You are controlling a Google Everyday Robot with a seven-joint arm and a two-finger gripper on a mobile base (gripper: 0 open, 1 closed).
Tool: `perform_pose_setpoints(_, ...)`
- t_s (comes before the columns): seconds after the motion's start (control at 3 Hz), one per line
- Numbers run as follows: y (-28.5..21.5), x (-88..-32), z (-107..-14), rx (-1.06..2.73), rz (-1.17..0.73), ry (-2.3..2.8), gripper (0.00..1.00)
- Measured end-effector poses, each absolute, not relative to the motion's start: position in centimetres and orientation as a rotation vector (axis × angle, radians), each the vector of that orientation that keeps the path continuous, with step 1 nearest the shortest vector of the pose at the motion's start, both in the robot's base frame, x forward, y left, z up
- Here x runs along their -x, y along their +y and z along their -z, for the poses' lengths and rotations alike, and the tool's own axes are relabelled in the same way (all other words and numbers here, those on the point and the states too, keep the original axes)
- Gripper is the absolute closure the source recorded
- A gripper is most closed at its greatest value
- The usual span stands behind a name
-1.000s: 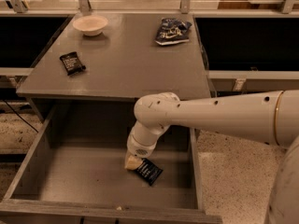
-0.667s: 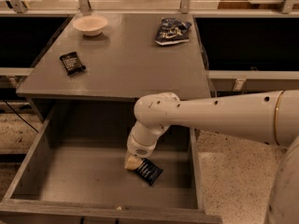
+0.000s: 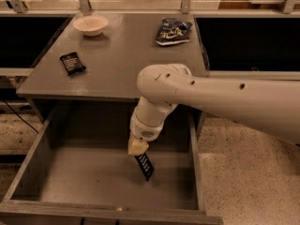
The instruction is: Pick rxbar blueberry from top drawer and place on counter
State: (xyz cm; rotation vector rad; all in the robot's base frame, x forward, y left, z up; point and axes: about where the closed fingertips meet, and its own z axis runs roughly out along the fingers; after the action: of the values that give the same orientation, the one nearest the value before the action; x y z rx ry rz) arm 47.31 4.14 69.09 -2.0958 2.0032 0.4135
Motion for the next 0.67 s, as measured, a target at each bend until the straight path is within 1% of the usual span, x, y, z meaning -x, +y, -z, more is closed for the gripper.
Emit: perform_pose_setpoints(0.67, 3.53, -47.54, -70.07, 2.089, -0.387, 2.003, 1.0)
